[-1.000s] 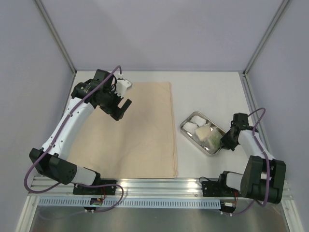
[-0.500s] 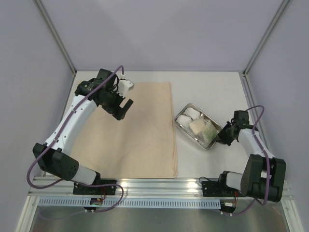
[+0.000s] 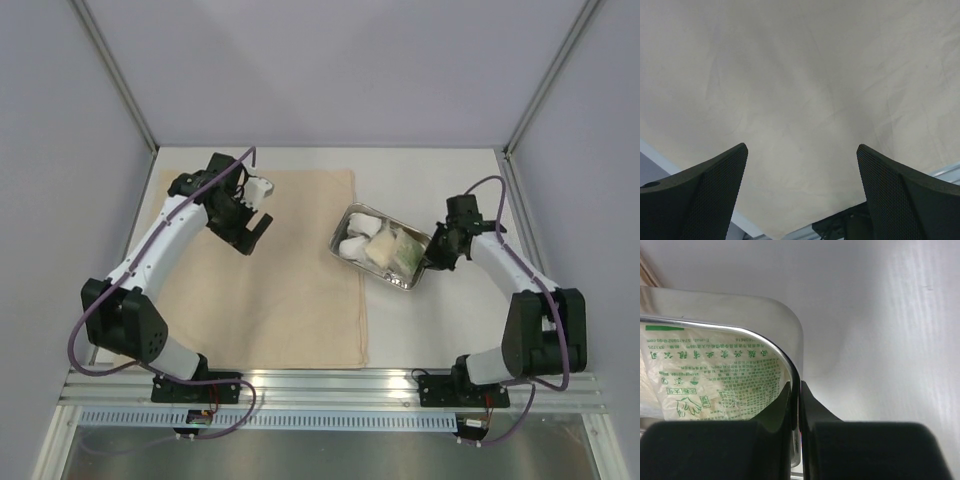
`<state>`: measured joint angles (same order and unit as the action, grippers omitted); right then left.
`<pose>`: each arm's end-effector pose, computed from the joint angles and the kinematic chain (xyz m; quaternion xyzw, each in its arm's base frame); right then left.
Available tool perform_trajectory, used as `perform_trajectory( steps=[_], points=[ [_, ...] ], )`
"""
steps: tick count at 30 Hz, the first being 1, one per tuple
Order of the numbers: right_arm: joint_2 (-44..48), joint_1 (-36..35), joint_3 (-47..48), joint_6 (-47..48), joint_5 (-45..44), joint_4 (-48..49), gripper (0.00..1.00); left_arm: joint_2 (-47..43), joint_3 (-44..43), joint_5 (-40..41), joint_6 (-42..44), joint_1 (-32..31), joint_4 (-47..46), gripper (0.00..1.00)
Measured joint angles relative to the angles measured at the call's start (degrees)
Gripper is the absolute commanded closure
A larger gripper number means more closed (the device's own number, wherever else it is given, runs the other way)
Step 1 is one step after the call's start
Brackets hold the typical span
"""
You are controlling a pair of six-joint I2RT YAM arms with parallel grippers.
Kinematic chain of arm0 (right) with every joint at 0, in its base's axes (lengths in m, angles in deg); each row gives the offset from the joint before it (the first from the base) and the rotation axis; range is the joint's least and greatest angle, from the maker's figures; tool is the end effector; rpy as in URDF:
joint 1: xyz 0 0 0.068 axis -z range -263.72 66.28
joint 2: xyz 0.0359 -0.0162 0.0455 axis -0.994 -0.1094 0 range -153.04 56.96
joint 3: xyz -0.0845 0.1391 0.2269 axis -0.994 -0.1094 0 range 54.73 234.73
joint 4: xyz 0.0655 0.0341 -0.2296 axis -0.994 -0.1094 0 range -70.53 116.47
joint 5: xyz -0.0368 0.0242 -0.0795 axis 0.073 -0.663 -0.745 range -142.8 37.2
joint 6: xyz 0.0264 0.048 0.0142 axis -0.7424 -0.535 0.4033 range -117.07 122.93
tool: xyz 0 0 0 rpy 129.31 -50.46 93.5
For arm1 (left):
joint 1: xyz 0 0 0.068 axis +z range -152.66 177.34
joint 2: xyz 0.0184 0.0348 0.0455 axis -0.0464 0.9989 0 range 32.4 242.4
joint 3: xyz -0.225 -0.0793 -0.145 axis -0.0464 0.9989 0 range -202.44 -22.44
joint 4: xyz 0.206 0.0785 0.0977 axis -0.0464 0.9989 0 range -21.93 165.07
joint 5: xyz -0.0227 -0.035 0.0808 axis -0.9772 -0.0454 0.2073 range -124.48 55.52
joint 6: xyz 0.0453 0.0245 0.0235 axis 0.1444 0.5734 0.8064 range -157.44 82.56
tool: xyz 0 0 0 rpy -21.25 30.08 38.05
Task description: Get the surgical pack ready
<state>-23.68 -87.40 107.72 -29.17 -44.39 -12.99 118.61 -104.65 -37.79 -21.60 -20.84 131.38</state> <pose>0.2448 0.0216 0.2259 0.2258 0.9511 0.1292 0.1663 0.2584 -0.0872 0.3231 0.2921 0.9355 -0.0324 0.1961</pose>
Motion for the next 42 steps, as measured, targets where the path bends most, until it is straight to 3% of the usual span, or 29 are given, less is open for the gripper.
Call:
perform_trajectory(
  steps=[6,14,21,26,32,35,36,38,39,42],
  points=[
    [-12.7,-11.0,11.2,0.0,-0.4,-2.3,0.99,-1.4,3.0,1.6,0.1,4.2,-1.1,0.0],
    [-32.9,-23.7,34.6,0.5,-1.2,-4.5,1.0,-5.6,9.7,4.5,0.2,5.9,-2.5,0.0],
    [-48.2,-32.5,54.3,3.4,-0.3,-11.5,0.99,-5.7,10.4,5.7,0.1,11.2,-2.8,0.0],
    [-54.5,-36.6,64.7,4.8,0.9,-15.0,0.99,-5.9,10.2,6.0,0.1,14.3,-2.8,0.0],
    [-57.1,-40.0,68.7,6.3,3.1,-15.3,0.96,-6.9,10.2,6.8,0.2,14.9,-2.9,0.0],
    [-58.4,-41.3,70.5,7.2,4.2,-15.7,0.81,-7.3,10.2,6.9,0.2,15.5,-2.9,0.0],
    [-58.8,-41.6,71.3,7.6,4.7,-15.8,0.69,-7.3,10.2,6.9,0.2,15.7,-2.9,0.0],
    [-59.3,-42.2,72.6,8.4,5.7,-15.8,0.58,-7.3,10.2,7.1,0.2,16.1,-3.0,0.0],
    [-59.3,-42.4,73.1,8.8,5.9,-15.8,0.48,-7.3,10.2,7.1,0.2,16.2,-3.0,0.0],
    [-59.2,-42.8,74.5,10.4,6.1,-15.7,0.36,-7.3,10.2,7.3,0.2,16.3,-2.9,0.0]
  ],
)
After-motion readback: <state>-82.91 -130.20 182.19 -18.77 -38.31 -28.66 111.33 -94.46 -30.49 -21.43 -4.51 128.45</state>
